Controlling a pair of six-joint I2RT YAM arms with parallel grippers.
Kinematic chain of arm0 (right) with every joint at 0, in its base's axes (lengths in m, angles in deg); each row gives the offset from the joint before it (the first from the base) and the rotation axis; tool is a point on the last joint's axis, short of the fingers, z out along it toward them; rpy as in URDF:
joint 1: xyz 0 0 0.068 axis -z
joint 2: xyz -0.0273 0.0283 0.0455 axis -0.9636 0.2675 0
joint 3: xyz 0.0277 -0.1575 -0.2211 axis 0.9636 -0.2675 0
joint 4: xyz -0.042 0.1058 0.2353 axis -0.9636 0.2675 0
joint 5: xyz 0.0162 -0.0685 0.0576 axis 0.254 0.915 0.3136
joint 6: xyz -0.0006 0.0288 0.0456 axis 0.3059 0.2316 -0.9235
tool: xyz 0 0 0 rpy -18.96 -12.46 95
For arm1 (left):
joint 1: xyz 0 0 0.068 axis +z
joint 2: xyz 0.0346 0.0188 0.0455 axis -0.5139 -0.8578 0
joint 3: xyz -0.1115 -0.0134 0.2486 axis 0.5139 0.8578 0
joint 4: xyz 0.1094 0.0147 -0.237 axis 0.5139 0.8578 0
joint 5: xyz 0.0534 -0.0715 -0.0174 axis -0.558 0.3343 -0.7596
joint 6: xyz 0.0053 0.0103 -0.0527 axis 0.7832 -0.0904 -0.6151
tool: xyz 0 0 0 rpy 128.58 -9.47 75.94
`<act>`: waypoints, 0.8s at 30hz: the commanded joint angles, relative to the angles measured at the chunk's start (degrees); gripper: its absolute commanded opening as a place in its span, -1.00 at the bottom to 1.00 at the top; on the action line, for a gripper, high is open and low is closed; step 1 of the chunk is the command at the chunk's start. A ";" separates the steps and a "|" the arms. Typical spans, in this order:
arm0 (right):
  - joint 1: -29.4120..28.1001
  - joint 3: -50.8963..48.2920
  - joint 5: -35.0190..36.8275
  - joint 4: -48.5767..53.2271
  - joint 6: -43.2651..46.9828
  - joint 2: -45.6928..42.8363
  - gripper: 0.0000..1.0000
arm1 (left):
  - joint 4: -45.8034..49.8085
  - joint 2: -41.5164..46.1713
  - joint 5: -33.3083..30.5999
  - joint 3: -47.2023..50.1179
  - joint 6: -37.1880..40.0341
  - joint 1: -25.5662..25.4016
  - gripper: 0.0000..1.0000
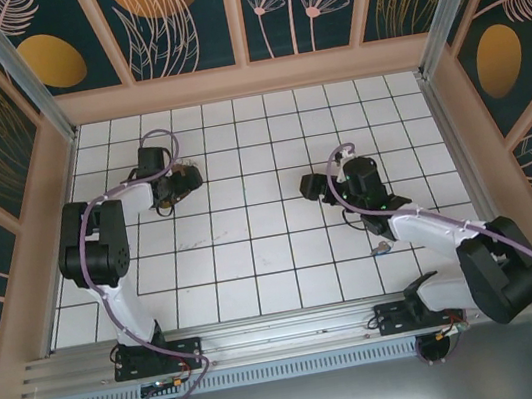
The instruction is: Put the keys on the keyring
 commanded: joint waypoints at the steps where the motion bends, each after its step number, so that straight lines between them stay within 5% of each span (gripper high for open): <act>1: 0.25 0.89 1.25 0.79 1.14 -2.35 0.81 | 2.93 1.35 0.14 2.95 -0.04 -0.70 0.94; 24: 1.38 2.17 0.38 0.20 1.05 -3.27 0.83 | -3.52 13.55 6.19 17.96 -9.17 -7.64 0.97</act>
